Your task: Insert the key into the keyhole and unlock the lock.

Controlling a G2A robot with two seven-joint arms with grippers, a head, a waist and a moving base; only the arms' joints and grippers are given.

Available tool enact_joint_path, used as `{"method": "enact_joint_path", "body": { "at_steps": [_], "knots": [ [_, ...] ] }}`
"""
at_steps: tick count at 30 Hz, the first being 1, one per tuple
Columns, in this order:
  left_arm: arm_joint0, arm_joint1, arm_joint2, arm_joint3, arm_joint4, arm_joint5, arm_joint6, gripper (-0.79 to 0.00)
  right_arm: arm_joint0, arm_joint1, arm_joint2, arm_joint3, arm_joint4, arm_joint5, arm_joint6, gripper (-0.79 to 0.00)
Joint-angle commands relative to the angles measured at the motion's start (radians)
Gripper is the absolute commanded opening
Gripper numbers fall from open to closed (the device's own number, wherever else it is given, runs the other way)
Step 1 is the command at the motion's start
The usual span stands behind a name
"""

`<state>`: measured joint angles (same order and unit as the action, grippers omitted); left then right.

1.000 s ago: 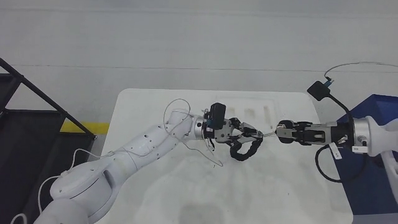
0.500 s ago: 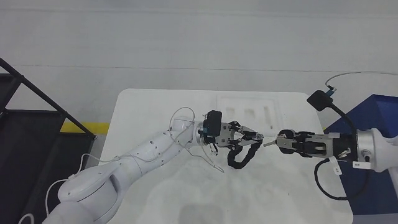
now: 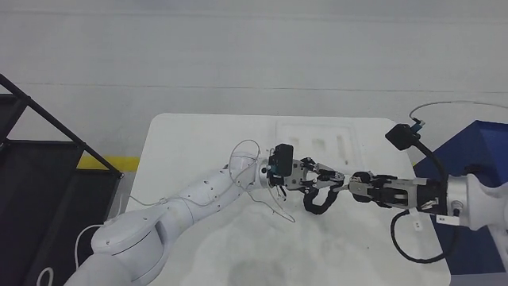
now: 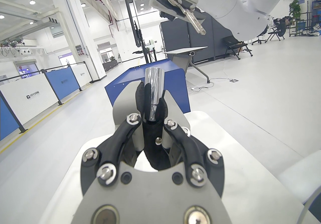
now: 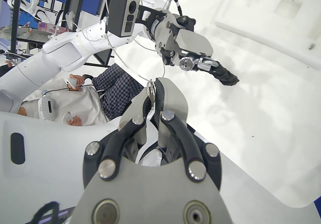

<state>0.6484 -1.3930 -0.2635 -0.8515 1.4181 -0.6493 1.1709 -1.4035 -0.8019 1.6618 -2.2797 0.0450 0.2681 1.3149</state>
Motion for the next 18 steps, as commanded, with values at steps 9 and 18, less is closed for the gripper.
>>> {"method": "enact_joint_path", "body": {
  "at_steps": [9,18],
  "knots": [
    [-0.005,-0.015,0.027,0.016,-0.032,0.003,0.003,-0.785,-0.005,0.009,-0.022,0.003,-0.124,0.035,-0.056,-0.785],
    [-0.005,-0.014,0.050,0.021,-0.064,0.005,0.005,-0.785,0.006,0.017,-0.032,-0.002,-0.188,0.039,-0.055,-0.785]
  ]
}}
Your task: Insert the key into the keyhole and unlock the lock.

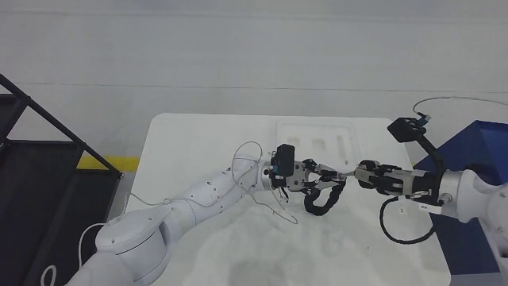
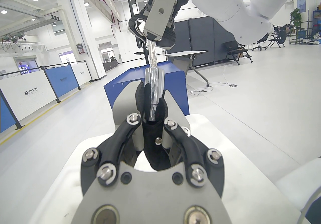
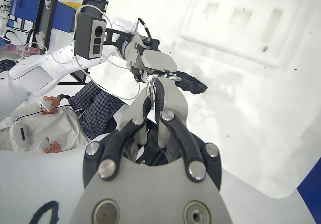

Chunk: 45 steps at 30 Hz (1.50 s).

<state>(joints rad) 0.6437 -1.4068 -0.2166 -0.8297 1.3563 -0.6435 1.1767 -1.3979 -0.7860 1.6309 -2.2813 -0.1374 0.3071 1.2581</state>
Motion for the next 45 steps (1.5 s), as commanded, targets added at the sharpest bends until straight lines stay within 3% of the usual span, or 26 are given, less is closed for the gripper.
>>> {"method": "enact_joint_path", "body": {
  "at_steps": [1,45],
  "knots": [
    [-0.001,0.000,0.006,-0.002,-0.004,-0.001,-0.001,-0.785,0.001,0.002,-0.003,-0.002,-0.013,-0.001,0.004,-0.785],
    [-0.041,-0.018,0.047,0.055,0.041,0.057,0.057,-0.785,0.094,0.023,-0.110,0.011,-0.048,0.074,0.056,-0.785]
  ]
}}
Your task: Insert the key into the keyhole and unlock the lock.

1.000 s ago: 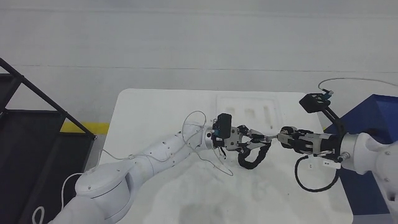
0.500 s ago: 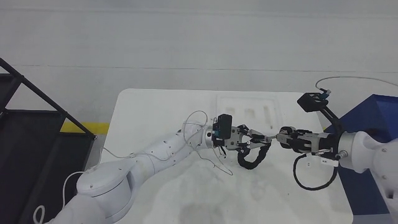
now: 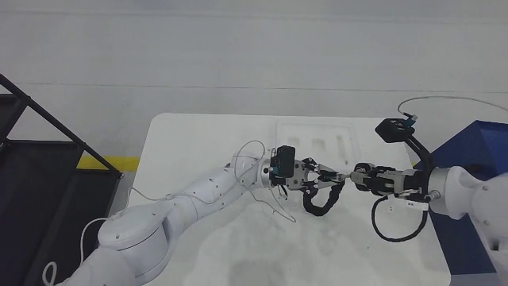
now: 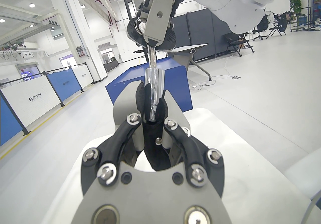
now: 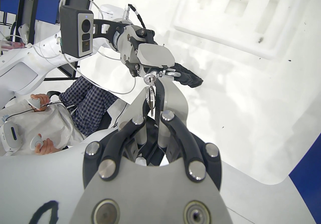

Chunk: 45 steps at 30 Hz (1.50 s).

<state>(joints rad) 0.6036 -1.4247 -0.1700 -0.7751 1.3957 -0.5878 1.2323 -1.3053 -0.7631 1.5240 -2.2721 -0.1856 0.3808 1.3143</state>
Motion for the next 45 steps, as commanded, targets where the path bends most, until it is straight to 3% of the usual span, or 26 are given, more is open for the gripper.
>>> {"method": "enact_joint_path", "body": {
  "at_steps": [1,21,45],
  "knots": [
    [-0.002,-0.001,0.000,0.002,0.005,0.001,0.001,-0.785,0.004,0.000,-0.005,0.002,0.001,0.002,-0.001,-0.785],
    [-0.013,-0.006,-0.002,0.023,0.036,0.024,0.024,-0.785,0.033,0.008,-0.049,0.009,-0.012,0.039,0.001,-0.785],
    [-0.024,-0.013,-0.047,0.031,0.117,-0.020,-0.026,-0.785,0.145,0.007,-0.221,-0.013,-0.160,0.095,0.017,-0.785]
  ]
}}
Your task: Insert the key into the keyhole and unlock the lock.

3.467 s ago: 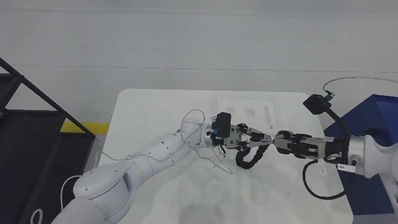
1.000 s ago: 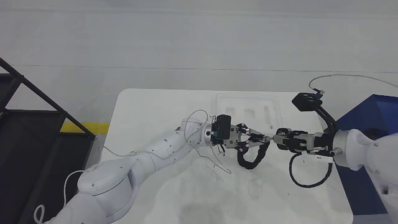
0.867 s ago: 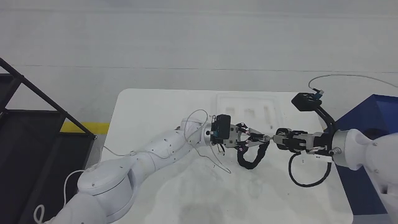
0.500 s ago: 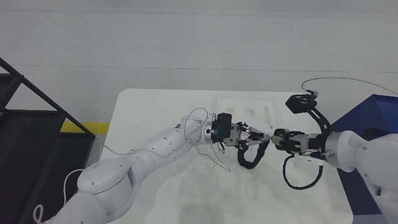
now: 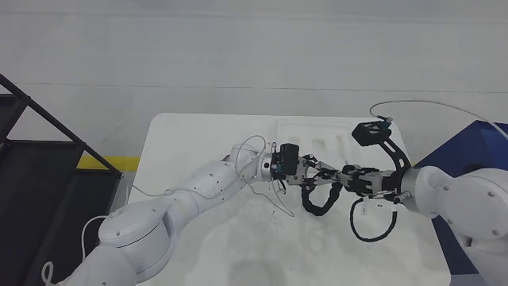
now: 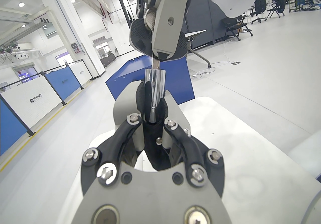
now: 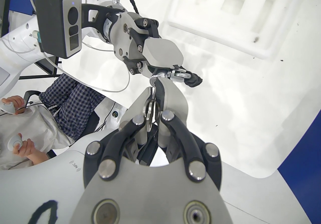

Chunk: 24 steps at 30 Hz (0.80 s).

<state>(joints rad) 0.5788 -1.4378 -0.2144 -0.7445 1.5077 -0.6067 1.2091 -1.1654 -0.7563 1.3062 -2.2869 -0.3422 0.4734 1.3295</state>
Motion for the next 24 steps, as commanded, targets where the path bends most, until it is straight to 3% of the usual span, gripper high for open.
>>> {"method": "enact_joint_path", "body": {
  "at_steps": [1,18,19,20,22,24],
  "knots": [
    [0.001,-0.001,-0.007,-0.001,0.008,-0.001,-0.003,-0.785,0.010,0.000,-0.007,0.003,-0.008,0.005,0.004,-0.785],
    [0.020,-0.004,-0.063,-0.024,0.035,-0.032,-0.028,-0.785,0.070,0.007,-0.081,0.027,-0.057,0.010,0.007,-0.785],
    [0.024,-0.003,-0.066,-0.025,0.027,-0.033,-0.028,-0.785,0.071,0.007,-0.081,0.029,-0.053,0.013,0.004,-0.579],
    [0.027,-0.003,-0.069,-0.025,0.021,-0.034,-0.030,-0.785,0.072,0.008,-0.081,0.031,-0.048,0.016,0.001,-0.268],
    [0.035,-0.002,-0.074,-0.030,0.002,-0.037,-0.033,-0.785,0.072,0.008,-0.078,0.035,-0.034,0.022,-0.005,-0.120],
    [0.041,0.000,-0.077,-0.034,-0.013,-0.044,-0.040,-0.785,0.073,0.009,-0.074,0.038,-0.022,0.025,-0.007,-0.077]
  ]
}}
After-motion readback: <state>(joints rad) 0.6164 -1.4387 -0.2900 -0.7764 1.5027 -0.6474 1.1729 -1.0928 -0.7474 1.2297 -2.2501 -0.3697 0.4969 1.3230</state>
